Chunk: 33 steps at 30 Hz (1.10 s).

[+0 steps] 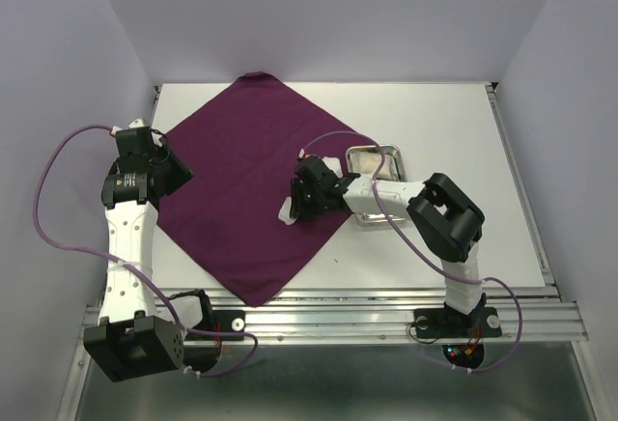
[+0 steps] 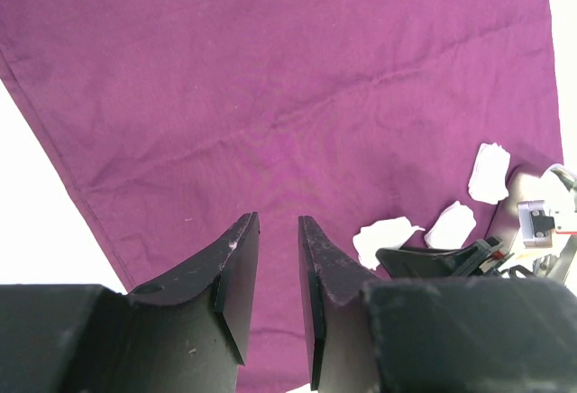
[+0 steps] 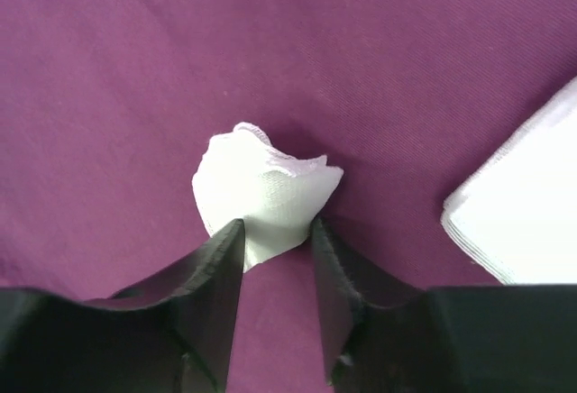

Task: Prepare the surgical pack
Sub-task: Adjust the medical item in the surgical kit.

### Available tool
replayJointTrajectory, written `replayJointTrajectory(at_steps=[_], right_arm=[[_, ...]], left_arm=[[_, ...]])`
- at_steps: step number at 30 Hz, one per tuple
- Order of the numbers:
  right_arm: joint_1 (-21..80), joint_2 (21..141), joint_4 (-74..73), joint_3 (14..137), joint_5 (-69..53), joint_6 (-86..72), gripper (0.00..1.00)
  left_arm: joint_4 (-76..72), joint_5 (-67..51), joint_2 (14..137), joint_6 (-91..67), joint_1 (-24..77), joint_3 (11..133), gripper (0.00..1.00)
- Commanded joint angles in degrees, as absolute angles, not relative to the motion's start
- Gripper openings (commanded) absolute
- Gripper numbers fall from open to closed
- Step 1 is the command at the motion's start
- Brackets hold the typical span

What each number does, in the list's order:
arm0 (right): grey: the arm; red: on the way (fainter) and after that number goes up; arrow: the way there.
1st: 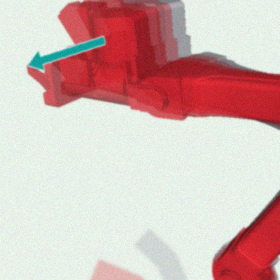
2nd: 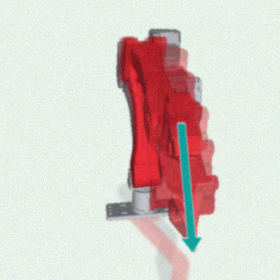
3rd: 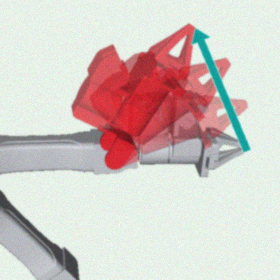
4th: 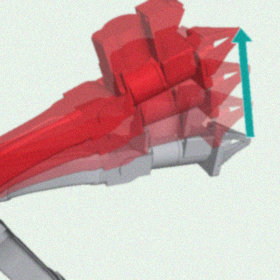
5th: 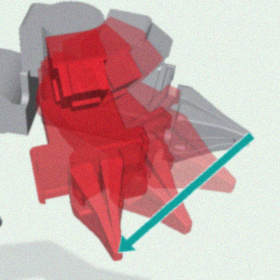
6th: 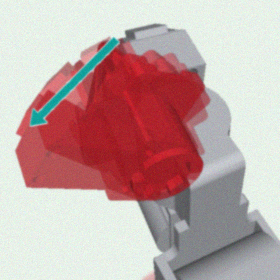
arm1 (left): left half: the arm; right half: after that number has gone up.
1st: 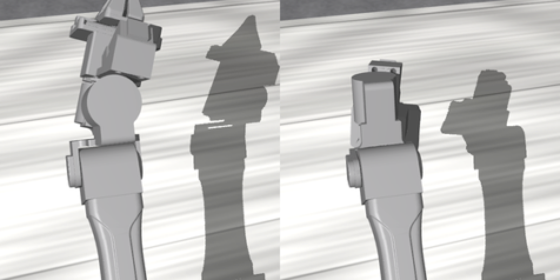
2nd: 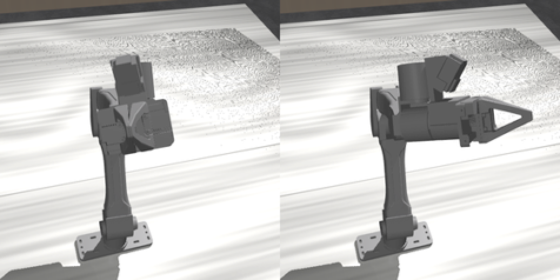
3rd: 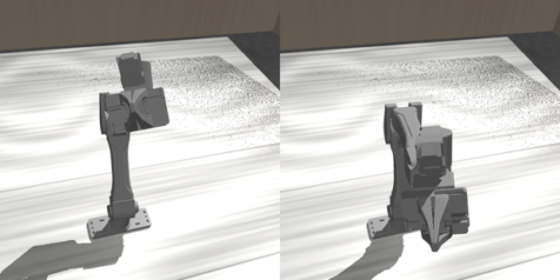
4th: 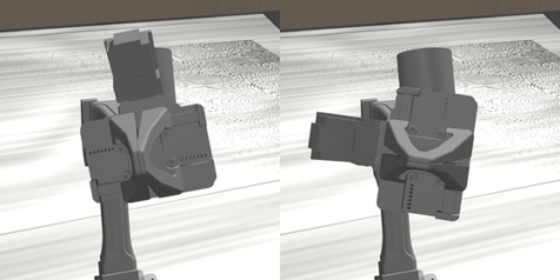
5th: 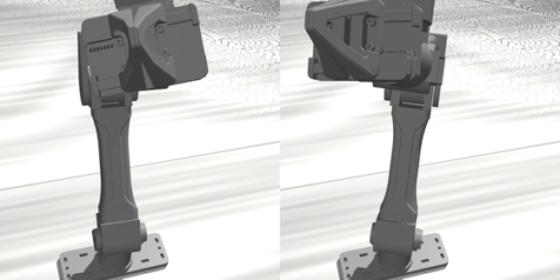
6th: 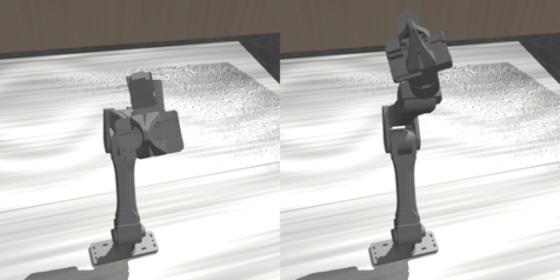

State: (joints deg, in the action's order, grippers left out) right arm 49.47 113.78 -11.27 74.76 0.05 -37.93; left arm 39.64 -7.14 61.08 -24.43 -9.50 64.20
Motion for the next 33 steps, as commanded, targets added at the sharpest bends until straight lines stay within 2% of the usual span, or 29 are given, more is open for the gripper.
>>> replayJointTrajectory(at_steps=[1, 6, 12, 23, 25, 33], right_arm=[[49.7, 114.3, -9.5, 77.9, -1.3, -37.5, 0.36], [49.7, 113.5, -9.5, 78.1, -1.1, -37.1, 0.26], [49.7, 112.5, -9.4, 77.6, -1.1, -37.2, 0.2], [49.7, 108.0, -9.5, 75.1, -0.4, -35.9, 0.17], [49.7, 106.9, -9.7, 74.3, -0.5, -34.5, 0.14], [46.1, 104.9, -14.1, 74.8, -3.1, -28.7, 0.11]], left_arm=[[38.5, -7.8, 59.8, -23.3, -9.8, 63.7, 0.35], [38.4, -8.0, 59.9, -23.3, -9.8, 63.6, 0.35], [38.1, -8.3, 59.9, -23.2, -9.8, 63.6, 0.34], [38.0, -8.6, 59.9, -23.2, -9.8, 63.5, 0.34], [38.1, -8.9, 60.0, -23.1, -9.8, 63.5, 0.34], [38.1, -8.6, 60.2, -23.3, -9.8, 63.7, 0.34]])
